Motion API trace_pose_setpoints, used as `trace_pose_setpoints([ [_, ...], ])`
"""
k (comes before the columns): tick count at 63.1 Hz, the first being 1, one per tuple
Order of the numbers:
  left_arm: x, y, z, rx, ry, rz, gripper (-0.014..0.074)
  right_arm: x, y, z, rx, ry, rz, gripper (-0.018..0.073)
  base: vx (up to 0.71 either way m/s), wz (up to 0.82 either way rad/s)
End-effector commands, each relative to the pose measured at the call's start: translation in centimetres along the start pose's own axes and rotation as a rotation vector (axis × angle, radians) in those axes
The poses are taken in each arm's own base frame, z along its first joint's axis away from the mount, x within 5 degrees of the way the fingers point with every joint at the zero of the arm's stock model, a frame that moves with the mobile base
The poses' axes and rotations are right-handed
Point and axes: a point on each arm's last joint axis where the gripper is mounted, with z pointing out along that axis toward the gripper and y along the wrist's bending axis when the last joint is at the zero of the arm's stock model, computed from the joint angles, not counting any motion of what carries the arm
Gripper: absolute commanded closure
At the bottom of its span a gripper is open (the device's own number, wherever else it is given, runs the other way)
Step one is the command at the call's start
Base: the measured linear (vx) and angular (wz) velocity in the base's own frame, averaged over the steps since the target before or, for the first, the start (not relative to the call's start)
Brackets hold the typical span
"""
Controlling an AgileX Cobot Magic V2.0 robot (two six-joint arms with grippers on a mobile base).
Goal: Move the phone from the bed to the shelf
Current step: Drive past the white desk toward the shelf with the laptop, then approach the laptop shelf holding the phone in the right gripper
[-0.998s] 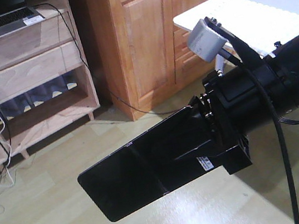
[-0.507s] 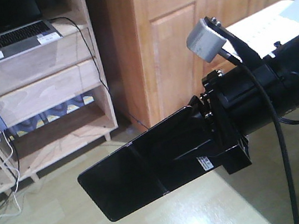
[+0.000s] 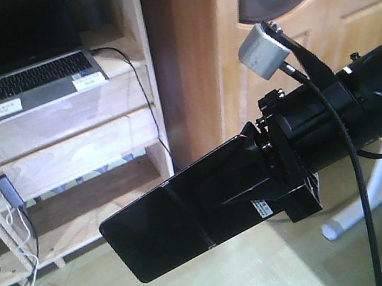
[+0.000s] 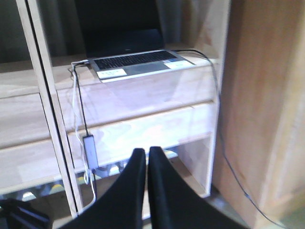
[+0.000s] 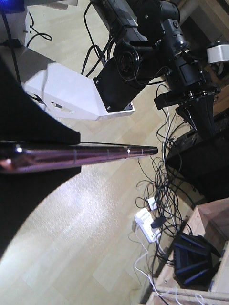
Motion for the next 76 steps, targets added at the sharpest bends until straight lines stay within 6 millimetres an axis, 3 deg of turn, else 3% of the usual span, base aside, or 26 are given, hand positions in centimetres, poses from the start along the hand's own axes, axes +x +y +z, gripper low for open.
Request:
trace_pose_setpoints([
  [1,-0.43,0.02,-0.03,-0.003,-0.071,-0.009,0.0595,-0.99,1.83,-0.94,-0.075,-0.057,-0.028,0.0561,0.40,0.18],
  [76,-0.43,0.02,-0.03,-0.003,-0.071,-0.009,0.0595,-0.99,1.83,-0.94,-0.075,-0.057,-0.028,0.0561,0.29,0.32],
])
